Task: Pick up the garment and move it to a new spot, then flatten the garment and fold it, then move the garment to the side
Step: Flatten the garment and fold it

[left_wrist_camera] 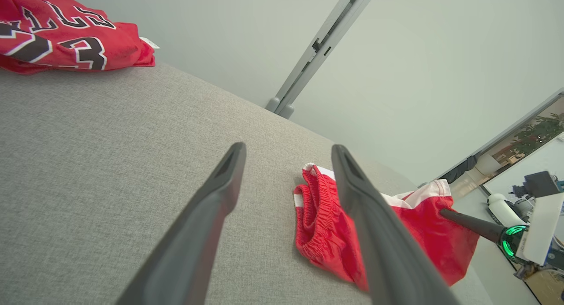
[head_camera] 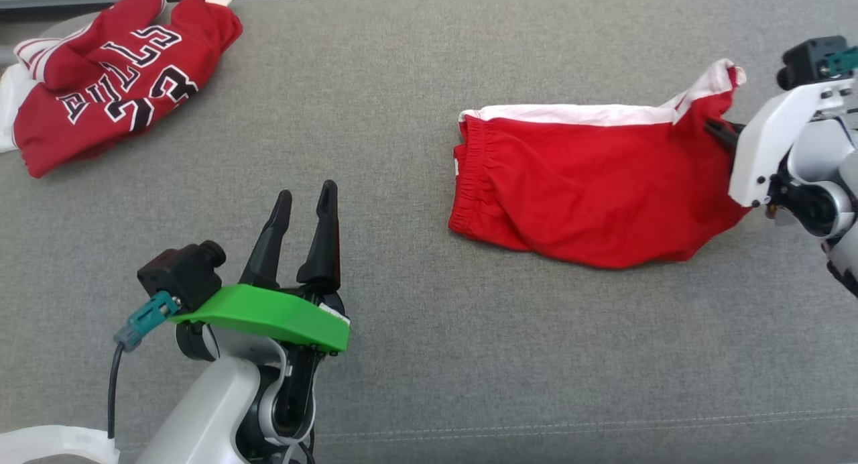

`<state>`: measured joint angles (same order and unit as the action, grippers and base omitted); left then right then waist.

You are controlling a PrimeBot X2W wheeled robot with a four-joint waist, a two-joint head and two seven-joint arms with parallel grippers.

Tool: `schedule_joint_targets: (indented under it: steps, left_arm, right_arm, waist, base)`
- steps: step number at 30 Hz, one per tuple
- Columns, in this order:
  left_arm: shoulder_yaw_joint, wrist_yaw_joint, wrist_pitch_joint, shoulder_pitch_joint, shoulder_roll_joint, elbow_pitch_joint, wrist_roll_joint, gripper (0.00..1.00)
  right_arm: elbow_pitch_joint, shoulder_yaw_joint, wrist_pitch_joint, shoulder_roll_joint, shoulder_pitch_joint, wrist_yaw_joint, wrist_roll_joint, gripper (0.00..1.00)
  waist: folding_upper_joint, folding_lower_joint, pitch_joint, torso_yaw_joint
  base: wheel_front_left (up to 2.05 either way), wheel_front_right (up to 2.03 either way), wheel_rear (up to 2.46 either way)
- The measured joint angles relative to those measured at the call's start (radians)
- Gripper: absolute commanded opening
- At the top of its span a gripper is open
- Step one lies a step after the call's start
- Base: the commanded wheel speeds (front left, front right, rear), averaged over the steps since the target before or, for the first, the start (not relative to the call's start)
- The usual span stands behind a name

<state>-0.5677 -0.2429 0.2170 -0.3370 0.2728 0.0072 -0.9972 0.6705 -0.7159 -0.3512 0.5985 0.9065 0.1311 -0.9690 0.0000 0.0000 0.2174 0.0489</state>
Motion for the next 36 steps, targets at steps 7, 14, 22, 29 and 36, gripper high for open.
schedule_joint_targets:
  steps: [7,14,22,29,36]
  left_arm:
    - [-0.015,0.021,-0.003,0.017,0.005,0.000,-0.003,1.00]
    - [-0.040,0.040,-0.009,0.022,-0.004,0.009,-0.004,1.00]
    - [-0.059,0.063,0.000,0.024,-0.038,0.030,-0.005,1.00]
    - [-0.072,0.084,0.006,0.019,-0.063,0.054,-0.005,1.00]
    - [-0.075,0.100,0.013,0.017,-0.076,0.075,-0.005,1.00]
  right_arm:
    - [-0.090,-0.007,-0.065,-0.072,-0.005,0.000,0.058,0.00]
    - [-0.075,0.009,-0.125,-0.178,-0.009,0.000,0.119,0.00]
    - [0.065,0.060,-0.141,-0.263,0.008,0.000,0.209,0.00]
    - [0.178,0.101,-0.131,-0.325,0.045,0.000,0.269,0.00]
    - [0.267,0.117,-0.130,-0.370,0.072,0.000,0.313,0.00]
  waist:
    - [0.0000,0.0000,-0.041,0.009]
    - [0.0000,0.0000,-0.063,0.052]
    - [0.0000,0.0000,-0.065,0.129]
    - [0.0000,0.0000,-0.054,0.193]
    - [0.0000,0.0000,-0.044,0.227]
  base:
    - [0.00,0.00,0.00]
    - [0.00,0.00,0.00]
    - [0.00,0.00,0.00]
    - [0.00,0.00,0.00]
    - [0.00,0.00,0.00]
